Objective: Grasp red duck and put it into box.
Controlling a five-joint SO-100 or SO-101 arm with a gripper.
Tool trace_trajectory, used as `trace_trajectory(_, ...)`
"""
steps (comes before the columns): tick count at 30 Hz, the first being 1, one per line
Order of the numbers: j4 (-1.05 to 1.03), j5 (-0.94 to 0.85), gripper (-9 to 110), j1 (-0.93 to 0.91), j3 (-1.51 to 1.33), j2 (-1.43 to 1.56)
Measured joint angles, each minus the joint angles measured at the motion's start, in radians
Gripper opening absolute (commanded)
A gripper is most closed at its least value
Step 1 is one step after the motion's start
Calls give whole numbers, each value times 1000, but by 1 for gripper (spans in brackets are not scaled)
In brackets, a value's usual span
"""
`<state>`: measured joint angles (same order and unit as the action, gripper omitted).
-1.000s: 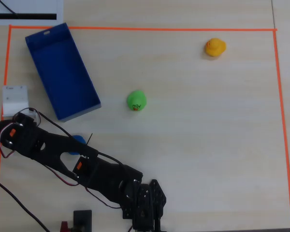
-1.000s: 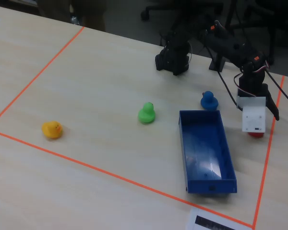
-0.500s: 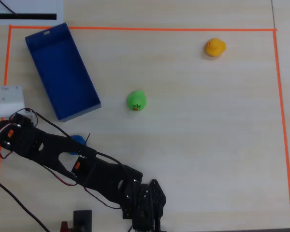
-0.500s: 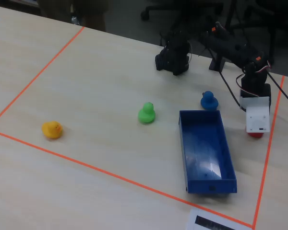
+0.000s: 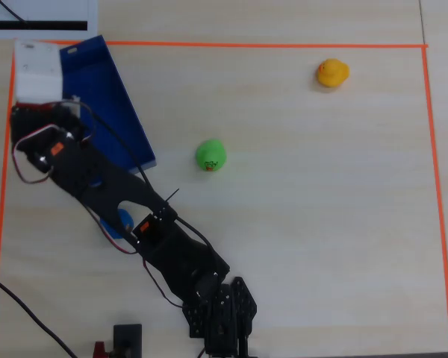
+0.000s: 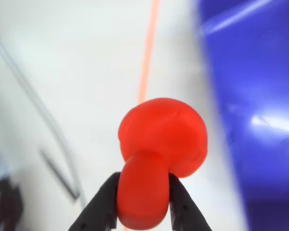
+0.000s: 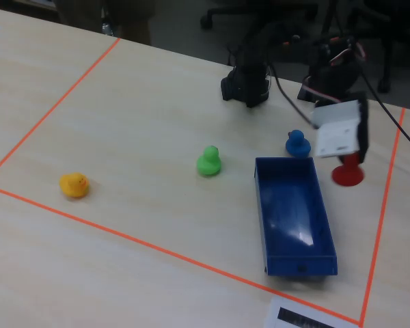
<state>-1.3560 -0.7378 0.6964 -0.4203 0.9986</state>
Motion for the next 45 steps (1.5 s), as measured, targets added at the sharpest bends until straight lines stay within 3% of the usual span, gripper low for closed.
trace_trajectory(12, 198, -140, 0, -245, -156, -6)
trace_trajectory(21, 206, -137, 0, -245, -244, -109)
trace_trajectory(25, 206, -121, 19, -244, -259, -123)
trace_trajectory(30, 135, -107, 29, -236, -255, -123)
trace_trajectory(32, 107, -104, 23, -236, -249, -121)
trace_trajectory(35, 78, -94, 1, -241, -249, -78)
trace_trajectory(41, 41, -112, 0, -324, -314, 236)
trace_trajectory(45, 87, -206, 0, -430, -669, 552)
